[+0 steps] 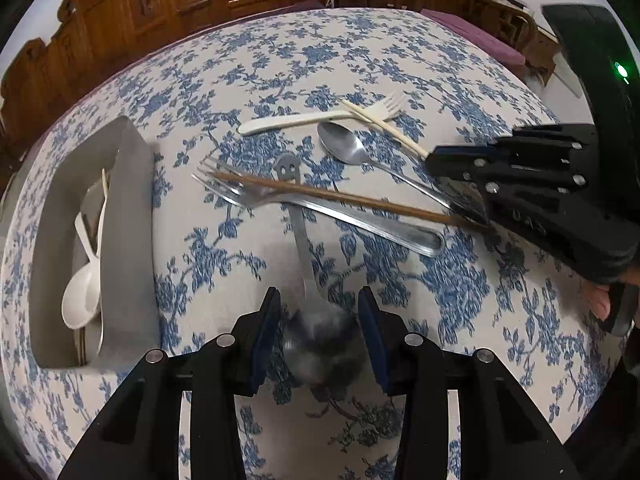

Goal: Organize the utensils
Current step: 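Lift the chopstick with the right gripper while the left gripper grasps a metal spoon, then lift the metal spoon with the left gripper while the right gripper holds the chopstick, then lower the metal spoon into the tray and open the left gripper while right carries chopstick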

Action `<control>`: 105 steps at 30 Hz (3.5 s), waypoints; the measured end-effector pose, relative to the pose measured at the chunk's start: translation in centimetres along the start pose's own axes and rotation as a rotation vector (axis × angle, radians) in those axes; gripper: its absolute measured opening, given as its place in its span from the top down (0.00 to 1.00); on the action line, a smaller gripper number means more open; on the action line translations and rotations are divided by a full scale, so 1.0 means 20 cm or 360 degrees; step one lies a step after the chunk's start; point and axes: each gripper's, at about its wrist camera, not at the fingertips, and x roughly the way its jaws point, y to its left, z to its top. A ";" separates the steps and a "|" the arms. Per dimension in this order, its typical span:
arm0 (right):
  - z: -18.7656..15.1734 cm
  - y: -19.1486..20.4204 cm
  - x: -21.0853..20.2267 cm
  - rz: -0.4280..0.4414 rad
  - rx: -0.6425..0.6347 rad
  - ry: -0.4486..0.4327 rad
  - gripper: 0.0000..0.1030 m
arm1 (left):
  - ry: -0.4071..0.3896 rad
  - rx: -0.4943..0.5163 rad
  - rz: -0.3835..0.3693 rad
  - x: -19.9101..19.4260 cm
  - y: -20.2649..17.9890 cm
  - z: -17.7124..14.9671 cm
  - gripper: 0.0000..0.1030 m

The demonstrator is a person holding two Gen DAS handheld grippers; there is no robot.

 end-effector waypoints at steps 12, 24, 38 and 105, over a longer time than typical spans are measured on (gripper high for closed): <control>0.01 0.01 -0.01 0.0013 -0.0012 -0.0005 0.94 | 0.0110 0.0087 0.0045 0.07 0.00 0.10 0.92; 0.01 -0.01 -0.03 -0.0012 0.0013 -0.0023 0.94 | -0.0036 0.0032 0.0144 -0.02 0.09 0.19 0.95; 0.02 -0.08 -0.06 -0.0049 0.0111 -0.0071 0.94 | -0.0224 -0.0001 0.0222 -0.21 0.18 0.40 0.95; 0.43 0.59 -0.25 0.0268 0.0147 -0.0376 0.94 | -0.0350 -0.0244 0.0026 -0.21 0.95 0.00 0.86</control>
